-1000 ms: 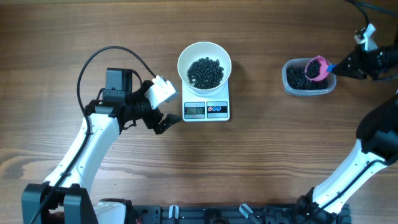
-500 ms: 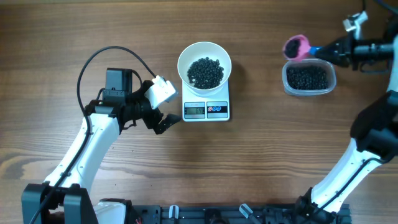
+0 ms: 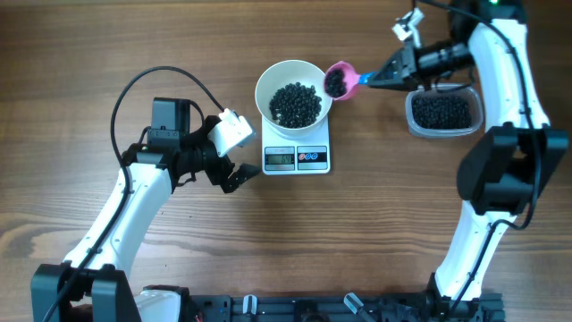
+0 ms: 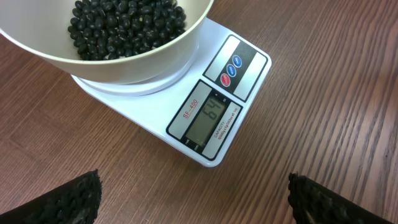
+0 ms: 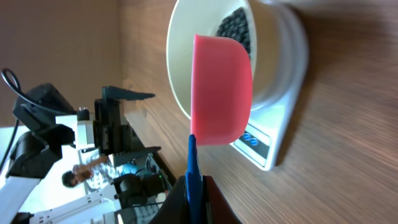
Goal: Scoop item into bowl and weigh 150g on scale
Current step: 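Move the full scoop over the white bowl and tip beans in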
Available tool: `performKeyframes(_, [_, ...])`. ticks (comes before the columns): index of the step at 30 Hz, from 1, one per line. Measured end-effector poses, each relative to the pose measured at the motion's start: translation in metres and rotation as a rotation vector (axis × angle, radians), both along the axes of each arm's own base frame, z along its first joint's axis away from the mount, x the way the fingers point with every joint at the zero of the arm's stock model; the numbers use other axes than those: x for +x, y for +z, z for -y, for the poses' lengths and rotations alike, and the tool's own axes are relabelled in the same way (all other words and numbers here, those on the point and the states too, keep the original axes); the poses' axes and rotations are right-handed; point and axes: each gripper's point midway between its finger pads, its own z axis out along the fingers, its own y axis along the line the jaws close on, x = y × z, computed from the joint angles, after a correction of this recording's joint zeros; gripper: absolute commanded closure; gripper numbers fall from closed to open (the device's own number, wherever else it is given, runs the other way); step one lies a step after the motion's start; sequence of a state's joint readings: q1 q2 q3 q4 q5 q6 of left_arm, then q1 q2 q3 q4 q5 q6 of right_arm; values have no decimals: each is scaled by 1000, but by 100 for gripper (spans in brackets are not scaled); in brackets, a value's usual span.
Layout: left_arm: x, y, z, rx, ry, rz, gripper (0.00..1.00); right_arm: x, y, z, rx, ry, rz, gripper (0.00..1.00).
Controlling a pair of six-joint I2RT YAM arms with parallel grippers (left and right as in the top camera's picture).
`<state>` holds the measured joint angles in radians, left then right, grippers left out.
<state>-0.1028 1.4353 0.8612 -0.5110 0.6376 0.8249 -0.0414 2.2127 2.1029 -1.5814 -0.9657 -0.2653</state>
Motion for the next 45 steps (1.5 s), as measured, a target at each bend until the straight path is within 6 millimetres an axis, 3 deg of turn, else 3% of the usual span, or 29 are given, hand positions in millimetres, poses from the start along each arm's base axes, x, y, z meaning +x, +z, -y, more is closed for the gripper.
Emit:
performKeyframes(8, [0,0,0,0,0,0,0,-6,-3,-44,-18,92,35,96])
performKeyframes(16, [0,0,0,0,0,0,0,-8,-30,-86,-228,172,98,96])
performKeyframes(26, [0,0,0,0,0,0,0,-6,-53,-85,-484,181,146,96])
performKeyframes(31, [0,0,0,0,0,0,0,2,-42,-88,-527,178,220,96])
performKeyframes(39, [0,0,0,0,0,0,0,20,-7,-88,-639,153,384,96])
performKeyframes(45, [0,0,0,0,0,0,0,11,-5,-99,-798,230,477,96])
